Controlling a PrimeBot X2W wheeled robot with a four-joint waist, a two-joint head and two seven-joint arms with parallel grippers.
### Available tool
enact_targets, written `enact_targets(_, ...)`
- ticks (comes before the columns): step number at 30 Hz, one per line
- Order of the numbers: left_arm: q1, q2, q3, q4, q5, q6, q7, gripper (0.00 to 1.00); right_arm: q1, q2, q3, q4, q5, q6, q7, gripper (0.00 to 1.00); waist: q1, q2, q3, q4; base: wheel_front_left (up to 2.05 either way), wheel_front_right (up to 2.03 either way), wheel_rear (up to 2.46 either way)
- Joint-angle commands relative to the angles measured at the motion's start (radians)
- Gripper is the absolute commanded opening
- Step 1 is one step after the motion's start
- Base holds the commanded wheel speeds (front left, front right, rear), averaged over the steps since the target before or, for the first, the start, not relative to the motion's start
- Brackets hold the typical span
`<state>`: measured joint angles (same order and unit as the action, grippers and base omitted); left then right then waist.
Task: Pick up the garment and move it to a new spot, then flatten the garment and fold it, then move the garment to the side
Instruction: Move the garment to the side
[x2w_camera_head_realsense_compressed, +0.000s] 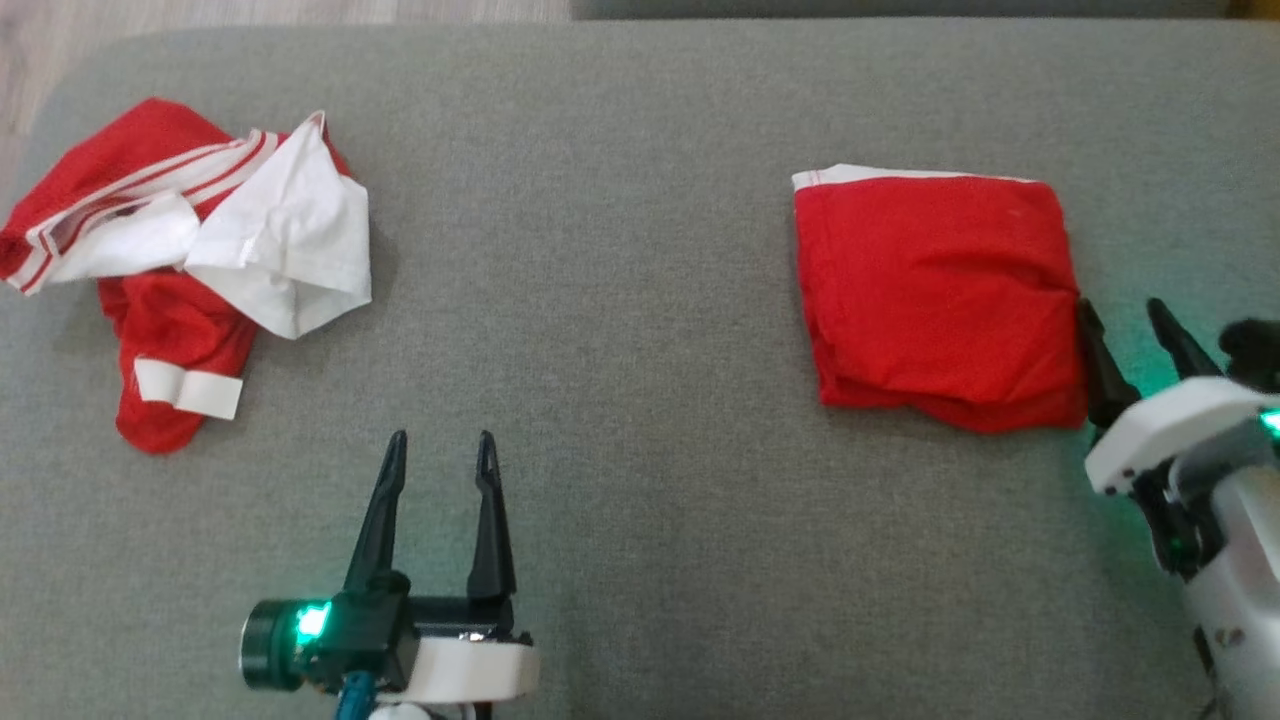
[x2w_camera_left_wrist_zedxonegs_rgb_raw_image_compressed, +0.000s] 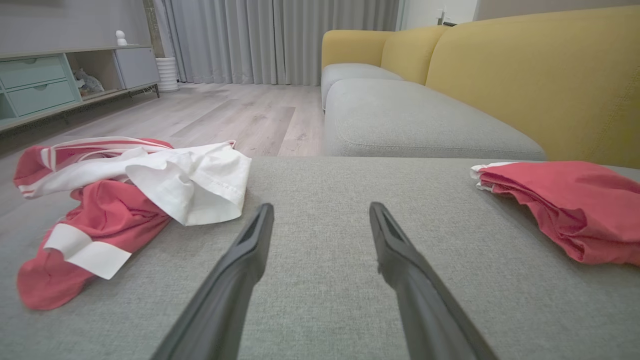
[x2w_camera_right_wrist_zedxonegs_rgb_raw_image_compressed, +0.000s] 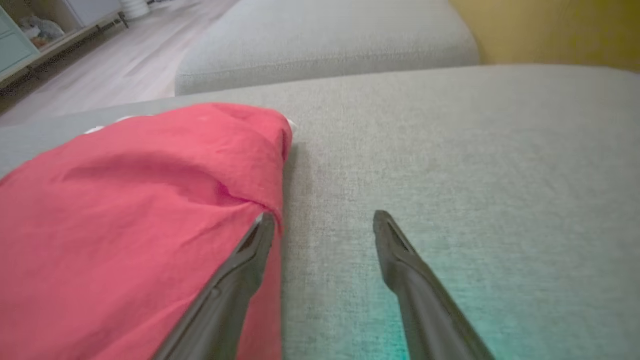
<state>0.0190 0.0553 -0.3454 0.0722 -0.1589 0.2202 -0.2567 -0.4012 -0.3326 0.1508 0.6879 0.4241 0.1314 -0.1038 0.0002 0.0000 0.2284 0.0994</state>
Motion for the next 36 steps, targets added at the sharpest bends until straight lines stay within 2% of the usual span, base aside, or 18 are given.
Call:
enact_targets(1, -0.035, -0.005, 0.018, -0.029, -0.005, 0.009, -0.005, 1.0, -0.038, -0.028, 0.047, -0.007, 0.033, -0.001, 0.012, 1.0, -0.0002, 0.0, 0.017, 0.006, 0.0, 0.0, 0.0)
enact_targets(6, -0.062, -0.005, -0.006, -0.034, -0.014, 0.018, -0.005, 1.0, -0.102, -0.059, 0.179, 0.048, 0.153, -0.001, 0.094, 1.0, -0.0002, 0.0, 0.039, 0.009, 0.0, 0.0, 0.0)
enact_targets(7, -0.066, -0.005, -0.01, -0.034, -0.016, 0.02, -0.005, 1.0, -0.108, -0.063, 0.206, 0.053, 0.18, -0.001, 0.116, 0.93, -0.0002, 0.0, 0.043, 0.009, 0.0, 0.0, 0.0)
enact_targets(8, -0.07, -0.005, -0.014, -0.034, -0.017, 0.023, -0.005, 1.0, -0.113, -0.068, 0.233, 0.053, 0.208, -0.001, 0.137, 0.6, -0.0002, 0.0, 0.045, 0.009, 0.0, 0.0, 0.0)
enact_targets(9, -0.074, -0.005, -0.018, -0.034, -0.02, 0.025, -0.005, 1.0, -0.117, -0.074, 0.256, 0.051, 0.237, -0.001, 0.152, 0.13, -0.0002, 0.0, 0.048, 0.008, 0.0, 0.0, 0.0)
enact_targets(10, -0.077, -0.005, -0.022, -0.034, -0.022, 0.027, -0.005, 1.0, -0.121, -0.08, 0.276, 0.046, 0.266, -0.001, 0.165, 0.0, -0.0002, 0.0, 0.051, 0.007, 0.0, 0.0, 0.0)
enact_targets(15, -0.094, -0.005, -0.032, -0.039, -0.035, 0.038, -0.005, 1.0, -0.161, -0.141, 0.339, 0.018, 0.348, -0.001, 0.143, 0.0, -0.0002, 0.0, 0.081, -0.015, 0.0, 0.0, 0.0)
enact_targets(21, -0.139, -0.005, -0.041, -0.036, -0.037, 0.037, -0.005, 1.0, -0.221, -0.263, 0.384, -0.015, 0.397, -0.001, 0.089, 0.0, -0.0002, 0.0, 0.139, -0.079, 0.0, 0.0, 0.0)
enact_targets(22, -0.156, -0.005, -0.044, -0.037, -0.034, 0.037, -0.005, 1.0, -0.228, -0.308, 0.392, -0.017, 0.406, -0.001, 0.089, 0.0, -0.0002, 0.0, 0.159, -0.097, 0.0, 0.0, 0.0)
enact_targets(27, -0.21, -0.005, -0.059, -0.031, -0.019, 0.023, -0.005, 1.0, -0.244, -0.445, 0.388, -0.002, 0.414, -0.001, 0.082, 0.0, -0.0002, 0.0, 0.221, -0.128, 0.0, 0.0, 0.0)
enact_targets(28, -0.21, -0.005, -0.059, -0.031, -0.019, 0.023, -0.005, 1.0, -0.244, -0.445, 0.388, -0.002, 0.414, -0.001, 0.082, 0.0, -0.0002, 0.0, 0.221, -0.128, 0.0, 0.0, 0.0)
enact_targets(36, -0.307, -0.005, -0.092, -0.014, -0.007, 0.0, -0.005, 1.0, -0.254, -0.64, 0.33, 0.05, 0.401, -0.001, 0.062, 0.0, -0.0002, 0.0, 0.331, -0.137, 0.0, 0.0, 0.0)
